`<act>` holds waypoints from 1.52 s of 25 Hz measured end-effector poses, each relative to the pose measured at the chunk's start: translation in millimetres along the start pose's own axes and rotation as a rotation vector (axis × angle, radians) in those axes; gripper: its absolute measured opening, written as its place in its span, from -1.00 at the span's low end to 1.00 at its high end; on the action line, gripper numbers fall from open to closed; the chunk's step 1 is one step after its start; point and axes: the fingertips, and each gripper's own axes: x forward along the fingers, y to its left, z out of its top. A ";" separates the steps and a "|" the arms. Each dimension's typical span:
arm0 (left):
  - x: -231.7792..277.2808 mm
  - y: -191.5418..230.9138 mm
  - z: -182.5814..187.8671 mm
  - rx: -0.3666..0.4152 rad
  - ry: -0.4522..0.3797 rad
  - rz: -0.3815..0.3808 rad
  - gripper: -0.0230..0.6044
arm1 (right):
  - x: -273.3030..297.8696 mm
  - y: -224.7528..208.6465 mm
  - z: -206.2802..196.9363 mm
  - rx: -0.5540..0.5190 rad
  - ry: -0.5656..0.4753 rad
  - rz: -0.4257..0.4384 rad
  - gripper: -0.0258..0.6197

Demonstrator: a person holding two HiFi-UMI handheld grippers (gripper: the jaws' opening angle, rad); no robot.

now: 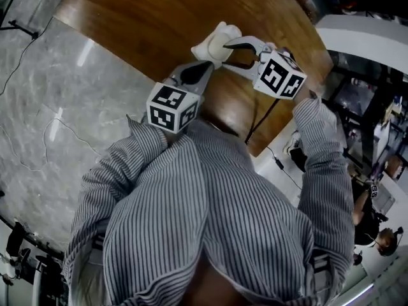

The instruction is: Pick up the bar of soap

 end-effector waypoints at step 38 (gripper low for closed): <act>-10.0 20.0 -5.2 -0.071 -0.060 0.101 -0.91 | 42.0 -7.3 -40.3 -0.823 0.327 0.337 -0.14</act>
